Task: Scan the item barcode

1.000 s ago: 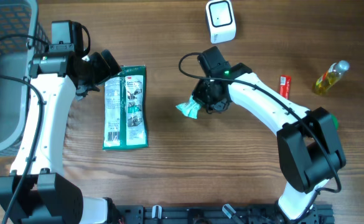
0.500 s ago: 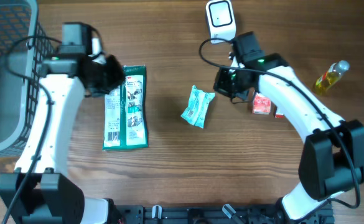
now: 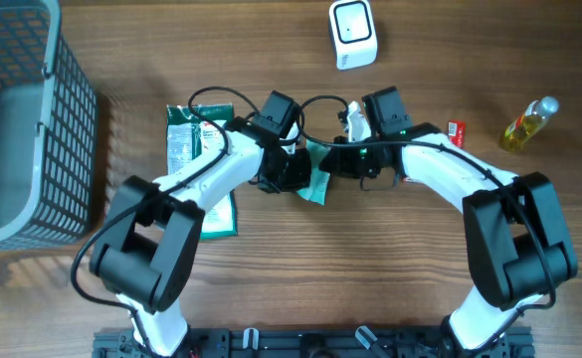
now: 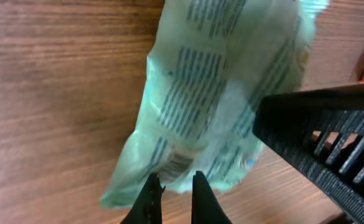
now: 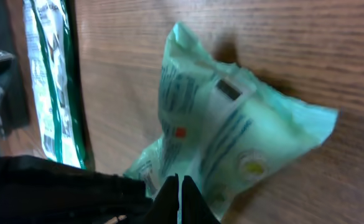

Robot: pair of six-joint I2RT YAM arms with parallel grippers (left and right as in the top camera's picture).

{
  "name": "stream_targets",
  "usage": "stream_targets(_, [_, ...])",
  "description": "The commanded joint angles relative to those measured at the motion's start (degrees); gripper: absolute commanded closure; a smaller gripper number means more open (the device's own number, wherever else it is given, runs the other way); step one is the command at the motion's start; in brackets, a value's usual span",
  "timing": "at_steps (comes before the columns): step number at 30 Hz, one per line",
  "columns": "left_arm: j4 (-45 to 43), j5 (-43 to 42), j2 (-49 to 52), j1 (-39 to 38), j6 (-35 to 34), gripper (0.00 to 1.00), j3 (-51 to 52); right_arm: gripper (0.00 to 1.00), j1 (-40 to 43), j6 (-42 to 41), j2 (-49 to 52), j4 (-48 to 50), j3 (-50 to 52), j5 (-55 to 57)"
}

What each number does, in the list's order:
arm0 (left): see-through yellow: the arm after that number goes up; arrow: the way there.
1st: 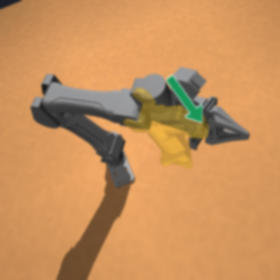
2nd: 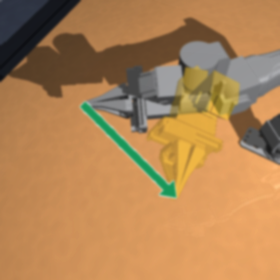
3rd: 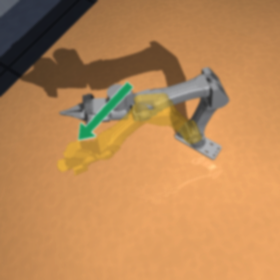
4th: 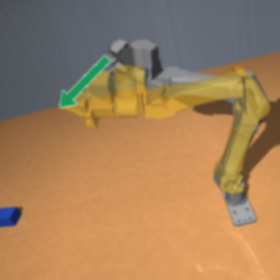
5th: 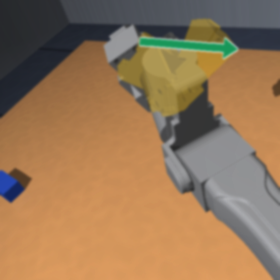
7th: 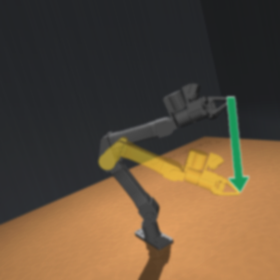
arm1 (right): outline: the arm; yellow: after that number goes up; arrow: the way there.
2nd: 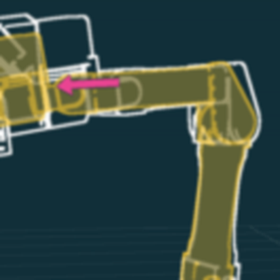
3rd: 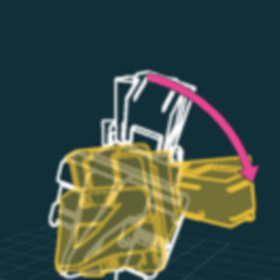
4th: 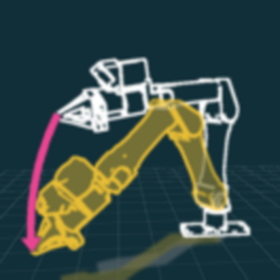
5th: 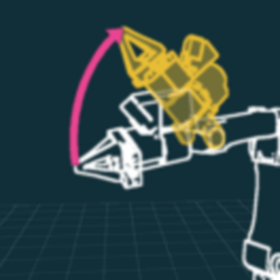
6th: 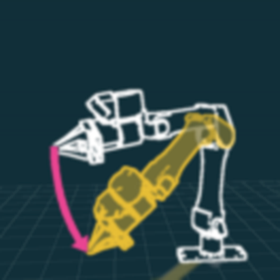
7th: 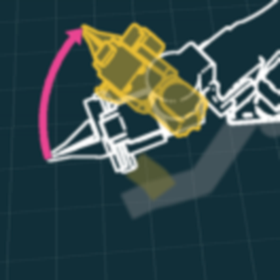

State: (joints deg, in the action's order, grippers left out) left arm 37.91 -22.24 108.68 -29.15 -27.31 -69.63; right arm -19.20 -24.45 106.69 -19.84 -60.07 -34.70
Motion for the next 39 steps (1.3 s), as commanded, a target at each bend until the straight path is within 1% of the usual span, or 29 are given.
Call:
stream_targets(1, [-1.46, 0.42, 4.07, 0.07, -0.55, 0.96, 0.48, 0.96, -0.13, -2.86, 0.85, 1.79, 2.23, 0.68])
stream_targets(4, [-1.49, 1.31, 4.85, 0.11, -0.55, 0.96, 0.48, 0.96, -0.13, -3.08, 0.85, 1.55, 2.47, 3.08])
stream_targets(5, [-1.49, 2.03, 4.85, 0.11, -0.57, 0.96, 0.48, 0.96, -0.13, -4.50, 0.90, 0.83, 2.47, 4.61])
stream_targets(8, [-1.27, 6.19, 4.85, 0.11, -0.57, 0.96, 0.57, 0.96, -0.13, -8.68, 0.90, -2.84, 2.47, 14.51])
stream_targets(9, [-1.31, 7.58, 4.85, 0.11, -0.57, 0.96, 0.74, 0.96, -0.13, -8.70, 1.01, -3.72, 2.47, 16.50])
stream_targets(11, [-1.75, 9.11, 4.85, 0.11, -0.83, 0.96, 1.42, 0.96, -0.13, -8.74, 1.86, -3.34, 2.47, 16.76])
stream_targets(12, [-2.51, 10.16, 4.87, 0.11, -2.67, 0.96, 2.19, 0.96, -0.13, -8.74, 2.75, -3.13, 2.47, 17.00])
stream_targets(15, [-5.75, 10.62, 4.92, 0.11, -4.76, 0.96, 4.81, 0.96, -0.13, -9.18, 5.57, -2.62, 2.47, 17.07])
stream_targets(16, [-5.84, 11.78, 4.92, 0.11, -5.33, 0.96, 5.49, 0.96, -0.13, -10.51, 6.29, -2.40, 2.47, 16.90])
stream_targets(19, [-3.48, 15.58, 4.76, 0.66, -5.29, 0.96, 5.46, 0.96, -0.13, -10.54, 6.47, -2.08, 2.47, 16.90])
stream_targets(23, [4.22, 15.89, 1.81, 5.11, -5.27, 0.96, 0.00, 0.96, -0.13, -10.49, 6.47, -2.03, 2.47, 16.85])
stream_targets(25, [6.60, 14.75, -0.83, 6.93, -5.29, 0.96, -3.08, 0.96, -0.13, -10.49, 6.47, -2.03, 2.47, 16.85])
stream_targets(26, [6.25, 12.44, -2.43, 7.41, -5.31, 0.96, -3.48, 0.95, -0.13, -10.47, 6.47, -2.03, 2.47, 16.74])
stream_targets(29, [2.93, -0.68, -3.52, 7.06, -5.29, 0.96, -3.48, 0.95, -0.13, -10.49, 6.47, -1.86, 2.47, 16.70])
stream_targets(31, [1.05, -5.99, -3.43, 6.51, -5.29, 0.96, -3.48, 0.95, -0.13, -10.47, 6.47, -1.88, 2.47, 16.70])
stream_targets(33, [1.11, -8.00, -3.21, 6.08, -5.29, 0.96, -3.45, 0.95, -0.13, -10.45, 6.47, -1.88, 2.47, 16.70])
stream_targets(39, [-1.62, -7.74, 0.42, 2.23, -5.31, 0.96, -3.45, 0.95, -0.13, -10.47, 6.47, -1.86, 2.47, 16.70])
